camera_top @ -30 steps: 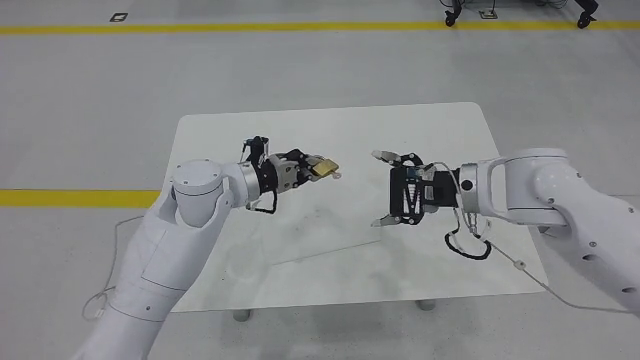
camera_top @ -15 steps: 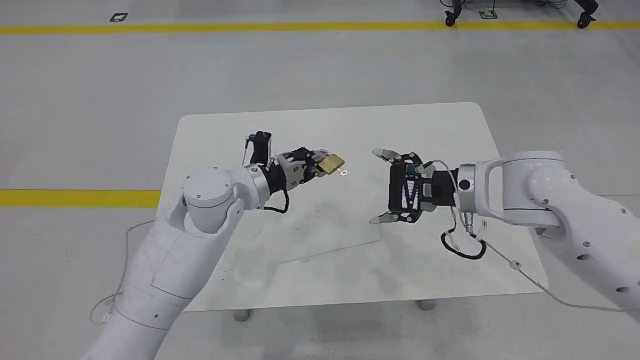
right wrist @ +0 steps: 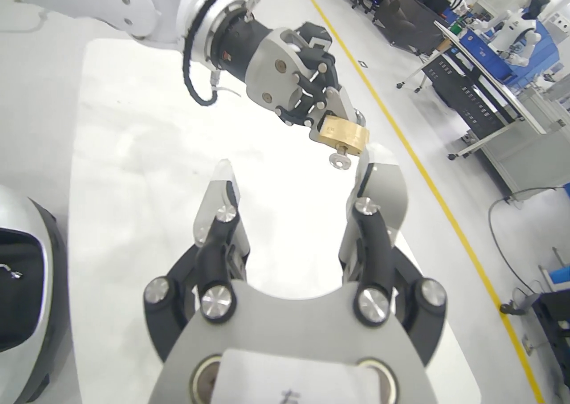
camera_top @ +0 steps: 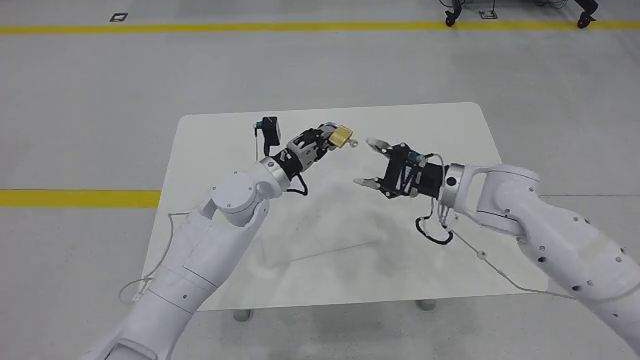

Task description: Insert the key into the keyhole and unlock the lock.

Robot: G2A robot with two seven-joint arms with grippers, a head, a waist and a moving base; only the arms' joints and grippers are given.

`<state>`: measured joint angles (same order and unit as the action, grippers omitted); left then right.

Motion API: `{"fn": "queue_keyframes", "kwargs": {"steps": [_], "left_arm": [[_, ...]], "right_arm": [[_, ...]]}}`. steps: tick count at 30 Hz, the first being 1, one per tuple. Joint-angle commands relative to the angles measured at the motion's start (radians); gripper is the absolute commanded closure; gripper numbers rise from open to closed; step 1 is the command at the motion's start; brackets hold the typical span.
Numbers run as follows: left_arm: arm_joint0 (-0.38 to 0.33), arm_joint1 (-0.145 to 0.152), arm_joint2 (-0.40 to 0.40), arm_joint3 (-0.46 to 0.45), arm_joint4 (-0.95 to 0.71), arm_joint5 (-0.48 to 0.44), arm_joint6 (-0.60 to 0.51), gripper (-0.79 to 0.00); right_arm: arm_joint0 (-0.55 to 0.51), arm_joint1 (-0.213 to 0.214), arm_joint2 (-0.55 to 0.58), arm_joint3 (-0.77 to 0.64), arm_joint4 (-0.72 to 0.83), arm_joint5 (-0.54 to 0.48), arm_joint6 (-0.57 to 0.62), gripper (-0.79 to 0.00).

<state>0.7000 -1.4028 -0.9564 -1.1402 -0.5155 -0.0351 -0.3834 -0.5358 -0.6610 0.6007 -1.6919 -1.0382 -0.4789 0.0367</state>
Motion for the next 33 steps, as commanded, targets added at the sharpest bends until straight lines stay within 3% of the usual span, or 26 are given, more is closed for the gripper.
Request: {"fn": "queue_keyframes", "kwargs": {"steps": [1, 4, 6, 14, 17, 20, 31, 33], "left_arm": [[-0.005, -0.003, -0.001, 0.015, -0.003, -0.002, -0.007, 0.0], [-0.013, -0.007, 0.001, 0.028, 0.003, 0.002, -0.017, 0.0], [-0.014, -0.01, 0.002, 0.033, 0.005, 0.001, -0.022, 0.0], [-0.012, -0.017, -0.005, 0.05, -0.022, 0.024, -0.093, 0.0], [-0.017, -0.021, -0.003, 0.061, -0.026, 0.031, -0.113, 0.0], [-0.026, -0.024, 0.001, 0.071, -0.023, 0.042, -0.129, 0.0], [-0.038, -0.034, -0.003, 0.092, -0.016, 0.067, -0.156, 0.0], [-0.039, -0.035, -0.005, 0.094, -0.015, 0.068, -0.158, 0.0]], "right_arm": [[0.004, -0.011, -0.007, -0.006, -0.044, 0.025, 0.02, -0.566], [0.008, -0.028, -0.013, -0.013, -0.11, 0.074, 0.068, -0.545], [0.007, -0.038, -0.013, -0.02, -0.143, 0.108, 0.107, -0.44], [-0.003, -0.067, -0.005, -0.028, -0.211, 0.193, 0.239, -0.369], [-0.009, -0.077, -0.003, -0.03, -0.225, 0.2, 0.266, -0.332], [-0.014, -0.087, 0.002, -0.032, -0.238, 0.195, 0.28, -0.354], [-0.047, -0.109, 0.033, -0.048, -0.282, 0.176, 0.298, -0.194], [-0.052, -0.113, 0.039, -0.047, -0.283, 0.168, 0.301, -0.058]]}}
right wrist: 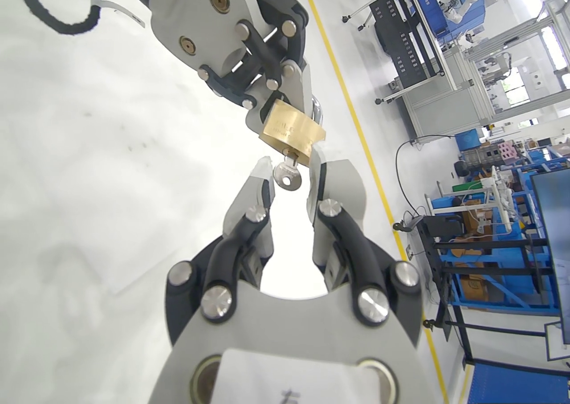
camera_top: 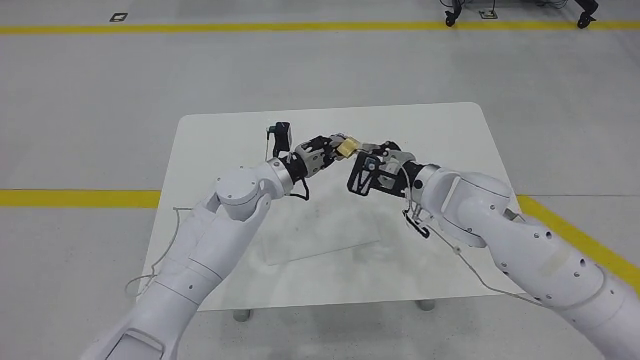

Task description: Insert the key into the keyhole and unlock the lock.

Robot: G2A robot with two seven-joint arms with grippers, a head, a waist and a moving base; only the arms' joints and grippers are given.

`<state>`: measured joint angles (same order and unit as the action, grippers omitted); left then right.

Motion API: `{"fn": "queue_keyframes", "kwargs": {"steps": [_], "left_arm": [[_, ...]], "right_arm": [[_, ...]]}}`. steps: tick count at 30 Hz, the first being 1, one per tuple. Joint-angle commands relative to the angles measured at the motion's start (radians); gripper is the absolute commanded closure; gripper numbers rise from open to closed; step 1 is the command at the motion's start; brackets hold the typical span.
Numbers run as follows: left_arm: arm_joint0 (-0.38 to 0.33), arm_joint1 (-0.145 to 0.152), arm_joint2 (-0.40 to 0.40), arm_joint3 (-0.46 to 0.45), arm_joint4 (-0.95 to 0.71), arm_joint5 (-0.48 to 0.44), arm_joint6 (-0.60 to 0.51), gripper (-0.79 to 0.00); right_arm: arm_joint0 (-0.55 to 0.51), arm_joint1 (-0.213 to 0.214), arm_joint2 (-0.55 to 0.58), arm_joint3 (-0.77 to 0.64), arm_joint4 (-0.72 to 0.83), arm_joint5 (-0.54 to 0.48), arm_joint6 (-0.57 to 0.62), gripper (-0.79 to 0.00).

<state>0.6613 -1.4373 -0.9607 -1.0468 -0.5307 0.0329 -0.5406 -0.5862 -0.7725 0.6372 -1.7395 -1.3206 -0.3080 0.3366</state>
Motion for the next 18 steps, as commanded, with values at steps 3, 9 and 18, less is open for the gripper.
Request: {"fn": "queue_keyframes", "kwargs": {"steps": [3, 9, 18], "left_arm": [[0.0, -0.002, -0.004, 0.002, 0.007, 0.002, 0.002, 0.0], [0.002, -0.005, -0.013, 0.005, 0.01, 0.004, -0.001, 0.0], [0.006, -0.008, -0.02, 0.002, 0.035, 0.003, 0.004, 0.0]], "right_arm": [[-0.012, -0.007, 0.014, 0.007, 0.007, -0.018, -0.004, 0.0], [-0.028, -0.015, 0.046, 0.034, 0.035, -0.05, -0.027, 0.0], [-0.058, -0.021, 0.103, 0.067, 0.098, -0.105, -0.081, 0.0]]}}
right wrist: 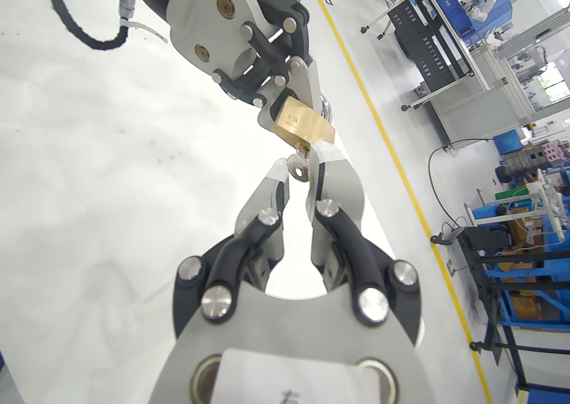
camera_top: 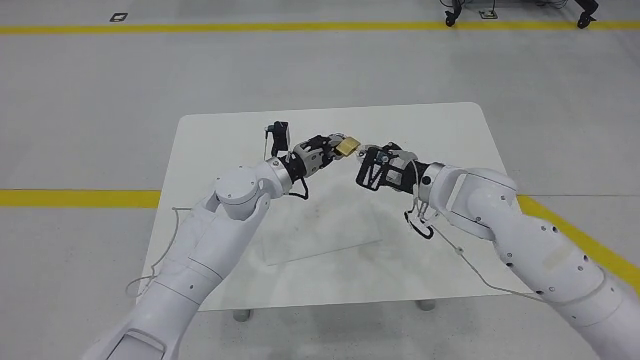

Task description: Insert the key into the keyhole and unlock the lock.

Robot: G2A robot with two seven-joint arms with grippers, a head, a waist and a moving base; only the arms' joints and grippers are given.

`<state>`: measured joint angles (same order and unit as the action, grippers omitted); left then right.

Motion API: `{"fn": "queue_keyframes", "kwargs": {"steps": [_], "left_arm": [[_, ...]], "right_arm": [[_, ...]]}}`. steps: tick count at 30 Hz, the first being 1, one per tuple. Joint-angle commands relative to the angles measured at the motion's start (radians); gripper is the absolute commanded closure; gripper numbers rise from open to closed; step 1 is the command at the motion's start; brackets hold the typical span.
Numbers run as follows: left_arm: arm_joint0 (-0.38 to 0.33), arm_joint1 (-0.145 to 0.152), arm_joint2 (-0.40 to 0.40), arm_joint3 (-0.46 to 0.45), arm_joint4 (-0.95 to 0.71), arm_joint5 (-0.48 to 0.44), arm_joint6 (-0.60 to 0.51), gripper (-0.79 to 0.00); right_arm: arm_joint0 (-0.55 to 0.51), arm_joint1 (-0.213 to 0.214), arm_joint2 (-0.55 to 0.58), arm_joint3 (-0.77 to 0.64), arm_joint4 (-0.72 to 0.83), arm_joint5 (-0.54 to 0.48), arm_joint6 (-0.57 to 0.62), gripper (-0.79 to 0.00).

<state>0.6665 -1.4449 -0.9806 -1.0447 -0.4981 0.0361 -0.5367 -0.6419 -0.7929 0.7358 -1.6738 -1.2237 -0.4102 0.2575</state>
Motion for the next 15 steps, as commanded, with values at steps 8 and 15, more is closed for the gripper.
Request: {"fn": "queue_keyframes", "kwargs": {"steps": [8, 15], "left_arm": [[0.004, -0.003, -0.003, -0.009, 0.04, -0.007, 0.012, 0.0], [0.011, 0.001, -0.028, -0.014, 0.052, -0.013, 0.0, 0.0]], "right_arm": [[-0.022, -0.007, 0.047, 0.023, 0.053, -0.059, -0.028, 0.0], [-0.03, -0.009, 0.07, 0.039, 0.091, -0.098, -0.033, -0.785]]}}
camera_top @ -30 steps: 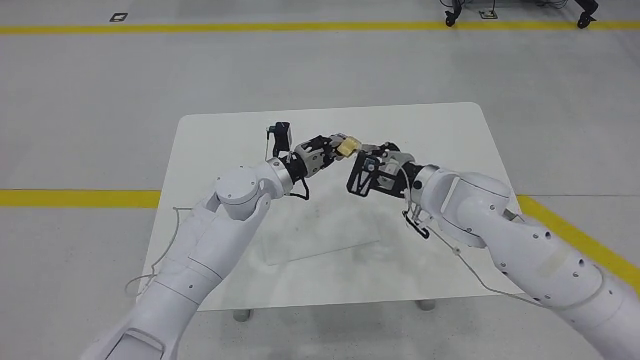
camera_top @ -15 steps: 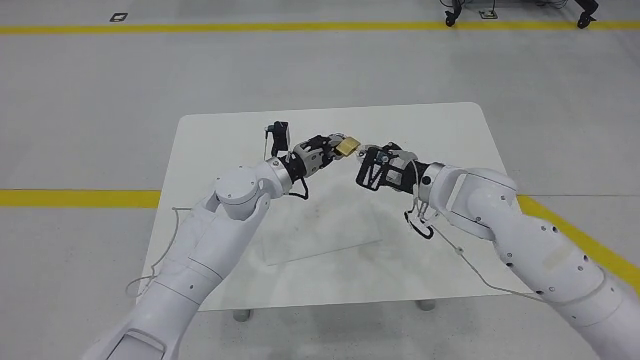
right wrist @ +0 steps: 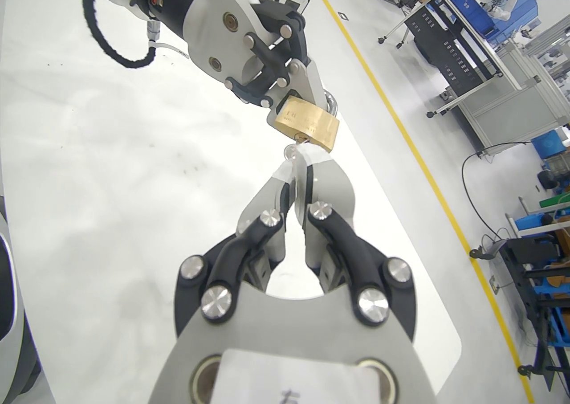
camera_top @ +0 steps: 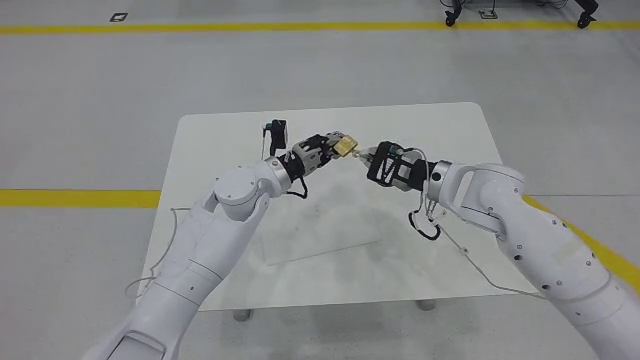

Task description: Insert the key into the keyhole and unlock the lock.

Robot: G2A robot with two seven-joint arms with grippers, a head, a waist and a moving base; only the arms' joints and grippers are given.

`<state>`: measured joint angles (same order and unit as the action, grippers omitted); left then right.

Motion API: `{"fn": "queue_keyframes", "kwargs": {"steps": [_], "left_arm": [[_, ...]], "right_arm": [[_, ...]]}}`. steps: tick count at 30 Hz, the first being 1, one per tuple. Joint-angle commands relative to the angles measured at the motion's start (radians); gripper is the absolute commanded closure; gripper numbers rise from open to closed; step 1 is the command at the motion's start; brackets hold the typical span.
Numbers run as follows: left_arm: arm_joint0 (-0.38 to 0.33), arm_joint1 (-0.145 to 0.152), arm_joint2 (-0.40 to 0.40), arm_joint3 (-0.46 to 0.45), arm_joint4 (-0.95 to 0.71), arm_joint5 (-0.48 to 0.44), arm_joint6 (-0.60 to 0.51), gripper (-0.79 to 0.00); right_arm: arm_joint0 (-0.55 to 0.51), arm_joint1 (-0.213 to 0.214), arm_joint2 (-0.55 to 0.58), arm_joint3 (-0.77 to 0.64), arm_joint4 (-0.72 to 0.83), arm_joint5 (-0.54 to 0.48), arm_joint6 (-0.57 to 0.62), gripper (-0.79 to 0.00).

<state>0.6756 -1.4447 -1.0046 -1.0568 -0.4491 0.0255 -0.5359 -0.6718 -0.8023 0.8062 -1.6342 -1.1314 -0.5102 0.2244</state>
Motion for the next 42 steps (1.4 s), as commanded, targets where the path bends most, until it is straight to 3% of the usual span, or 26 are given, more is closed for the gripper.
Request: {"fn": "queue_keyframes", "kwargs": {"steps": [1, 7, 21, 26, 27, 28, 29, 32, 36, 38, 42], "left_arm": [[0.004, 0.002, -0.008, -0.005, 0.009, -0.004, 0.0, 0.0], [0.028, 0.012, -0.03, -0.048, 0.062, -0.022, 0.006, 0.0], [0.034, 0.013, -0.031, -0.052, 0.07, -0.023, 0.018, 0.0], [0.07, 0.011, -0.045, -0.098, 0.057, 0.062, 0.102, 0.0], [0.072, 0.011, -0.05, -0.104, 0.038, 0.088, 0.103, 0.0], [0.074, 0.01, -0.055, -0.106, 0.023, 0.112, 0.106, 0.0], [0.072, 0.01, -0.057, -0.107, 0.01, 0.146, 0.099, 0.0], [0.065, 0.009, -0.061, -0.108, -0.016, 0.215, 0.088, 0.0], [0.046, 0.005, -0.049, -0.099, -0.003, 0.298, 0.119, 0.0], [0.036, 0.003, -0.04, -0.09, 0.011, 0.328, 0.126, 0.0], [0.018, -0.001, -0.024, -0.083, 0.024, 0.352, 0.111, 0.0]], "right_arm": [[0.0, 0.0, -0.001, 0.0, -0.001, 0.002, 0.0, -0.785], [0.0, 0.0, -0.001, 0.0, -0.001, 0.002, 0.0, -0.785], [0.0, 0.0, -0.001, 0.0, -0.001, 0.002, 0.0, -0.785], [-0.021, -0.001, 0.005, -0.022, -0.117, 0.066, -0.042, -0.779], [-0.026, -0.002, 0.006, -0.022, -0.159, 0.085, -0.055, -0.616], [-0.031, -0.002, 0.002, -0.026, -0.211, 0.102, -0.061, -0.388], [-0.034, -0.004, -0.006, -0.034, -0.267, 0.11, -0.066, -0.348], [-0.038, -0.009, -0.043, -0.052, -0.481, 0.147, -0.052, -0.32], [-0.06, -0.025, -0.089, -0.085, -0.696, 0.274, 0.013, -0.314], [-0.072, -0.031, -0.094, -0.087, -0.741, 0.303, 0.017, -0.305], [-0.073, -0.041, -0.105, -0.087, -0.799, 0.262, 0.019, -0.305]]}}
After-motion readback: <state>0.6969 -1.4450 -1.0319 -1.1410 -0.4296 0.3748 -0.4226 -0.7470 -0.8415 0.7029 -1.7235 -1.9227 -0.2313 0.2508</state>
